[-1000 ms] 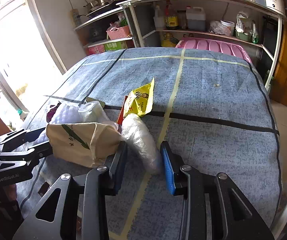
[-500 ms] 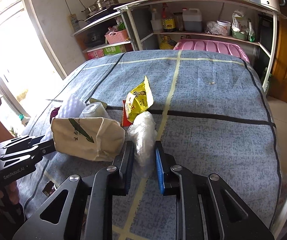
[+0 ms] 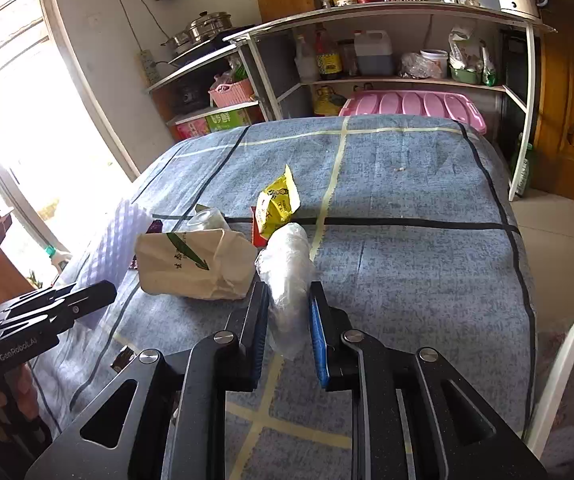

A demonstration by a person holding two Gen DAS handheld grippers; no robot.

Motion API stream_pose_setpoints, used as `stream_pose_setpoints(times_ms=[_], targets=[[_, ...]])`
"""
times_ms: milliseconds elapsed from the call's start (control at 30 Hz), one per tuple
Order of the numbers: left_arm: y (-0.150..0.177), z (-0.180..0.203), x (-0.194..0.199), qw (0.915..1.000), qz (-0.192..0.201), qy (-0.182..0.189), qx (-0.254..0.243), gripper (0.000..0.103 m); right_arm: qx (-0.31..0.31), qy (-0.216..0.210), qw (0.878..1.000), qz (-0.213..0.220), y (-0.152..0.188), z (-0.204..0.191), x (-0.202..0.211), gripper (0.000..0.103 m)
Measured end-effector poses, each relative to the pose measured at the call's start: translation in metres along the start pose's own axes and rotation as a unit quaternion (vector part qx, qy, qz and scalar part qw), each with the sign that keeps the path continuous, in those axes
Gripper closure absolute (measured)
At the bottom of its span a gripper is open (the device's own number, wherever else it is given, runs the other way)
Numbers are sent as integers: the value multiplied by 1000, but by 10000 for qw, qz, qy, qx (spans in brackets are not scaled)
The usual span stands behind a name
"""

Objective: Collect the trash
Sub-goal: 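Grasp a second white foam net with the left tool while the right tool grasps the clear plastic bag, then carry the foam net and plastic bag over the bin and open both tools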

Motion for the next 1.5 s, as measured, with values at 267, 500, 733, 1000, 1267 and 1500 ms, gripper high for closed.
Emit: stream_pose_setpoints(times_ms=[267, 500, 733, 1000, 1267, 1500], targets=[[10, 30, 26, 9996, 197, 155, -148, 77, -99, 57, 9997, 223, 14, -5, 36, 82], [24, 75, 41, 9974, 237, 501, -468, 77, -334, 190, 9979, 517, 25, 6, 82, 82], [37, 123, 39, 9930, 141, 866, -787, 77, -575, 424, 9948, 729, 38, 30, 120, 82], [49, 176, 29, 9856, -50, 1249, -1140, 77, -909, 939, 9880, 825, 57, 69, 160, 82], [67, 234, 11, 9734, -372, 1696, -1492, 77, -1201, 1490, 9781, 813, 85, 111, 197, 82], [91, 273, -6, 9634, -686, 1896, -1767, 77, -1378, 1879, 9700, 687, 109, 139, 214, 82]])
Point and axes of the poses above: each gripper's, at about its wrist camera, not at the fingertips, and x roughly against the way its jaws point, z to its right, y to its underside, the point moved 2 cm from there along -x, roughly the way its jaws point, and after that the axes turned 12 degrees about x, right-handed, at the moved point
